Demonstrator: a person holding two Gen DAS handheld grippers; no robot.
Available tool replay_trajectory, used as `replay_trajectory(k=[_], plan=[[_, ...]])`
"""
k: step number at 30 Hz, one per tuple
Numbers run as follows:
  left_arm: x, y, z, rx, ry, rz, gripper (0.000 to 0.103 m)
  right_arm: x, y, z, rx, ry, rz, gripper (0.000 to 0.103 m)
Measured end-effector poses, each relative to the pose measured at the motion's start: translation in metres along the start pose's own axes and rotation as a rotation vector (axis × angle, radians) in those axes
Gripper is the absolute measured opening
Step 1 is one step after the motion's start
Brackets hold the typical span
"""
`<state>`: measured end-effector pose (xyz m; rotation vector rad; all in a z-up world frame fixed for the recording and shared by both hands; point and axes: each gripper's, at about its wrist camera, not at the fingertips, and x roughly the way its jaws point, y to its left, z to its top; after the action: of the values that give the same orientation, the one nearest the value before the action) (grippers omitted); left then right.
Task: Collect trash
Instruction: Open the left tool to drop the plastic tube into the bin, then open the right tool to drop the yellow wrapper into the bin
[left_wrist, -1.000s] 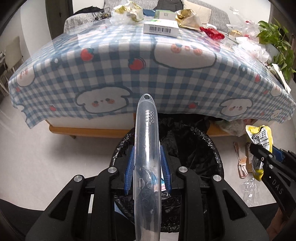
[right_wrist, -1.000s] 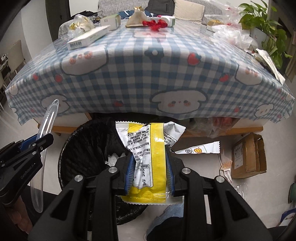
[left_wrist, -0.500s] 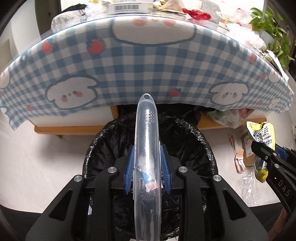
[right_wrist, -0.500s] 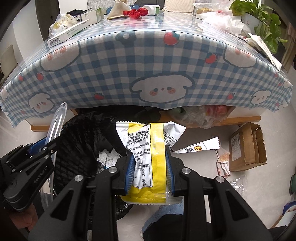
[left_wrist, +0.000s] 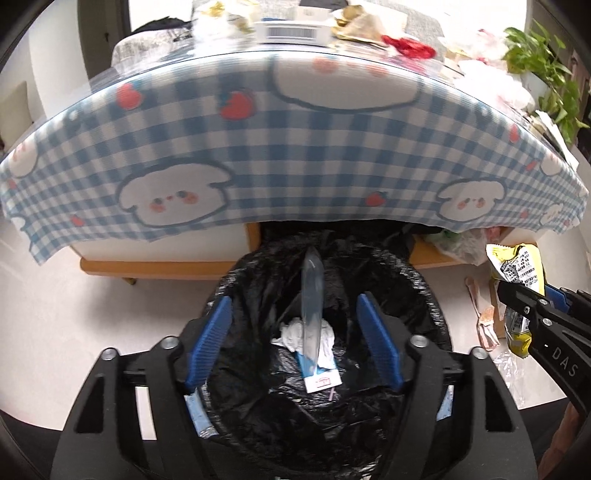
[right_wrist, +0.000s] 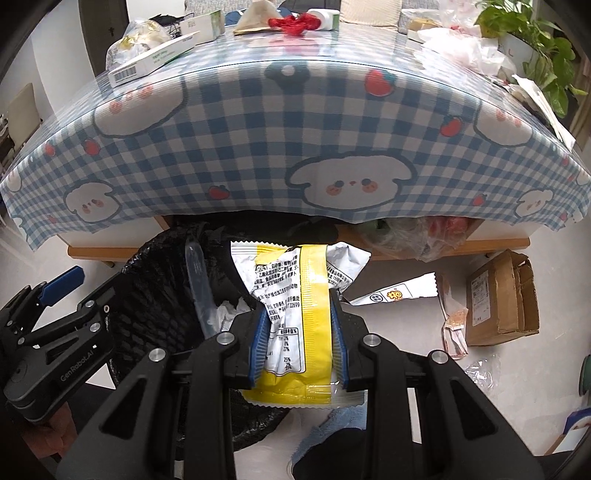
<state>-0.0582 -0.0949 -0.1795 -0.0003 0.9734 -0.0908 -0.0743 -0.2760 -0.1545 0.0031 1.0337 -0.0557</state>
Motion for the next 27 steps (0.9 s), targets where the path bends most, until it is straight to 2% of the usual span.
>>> replay_trajectory(k=[4, 7, 19, 25, 27], plan=[[-0.003, 0.019, -0.002, -0.011, -0.017, 0.036, 0.089, 0.004, 0.013, 0.001, -0.015, 0.006, 0.012, 0.028], [-0.004, 0.036, -0.005, -0.034, -0.019, 0.052, 0.094, 0.008, 0.024, 0.002, -0.025, 0.012, 0.027, 0.028], [-0.012, 0.081, -0.006, -0.06, -0.038, 0.069, 0.097, 0.015, 0.073, 0.008, -0.078, 0.024, 0.077, 0.029], [-0.008, 0.087, -0.007, -0.072, -0.024, 0.064, 0.097, 0.018, 0.087, 0.008, -0.098, 0.022, 0.076, 0.035], [-0.005, 0.088, -0.007, -0.072, -0.014, 0.062, 0.097, 0.019, 0.089, 0.008, -0.102, 0.023, 0.077, 0.041]])
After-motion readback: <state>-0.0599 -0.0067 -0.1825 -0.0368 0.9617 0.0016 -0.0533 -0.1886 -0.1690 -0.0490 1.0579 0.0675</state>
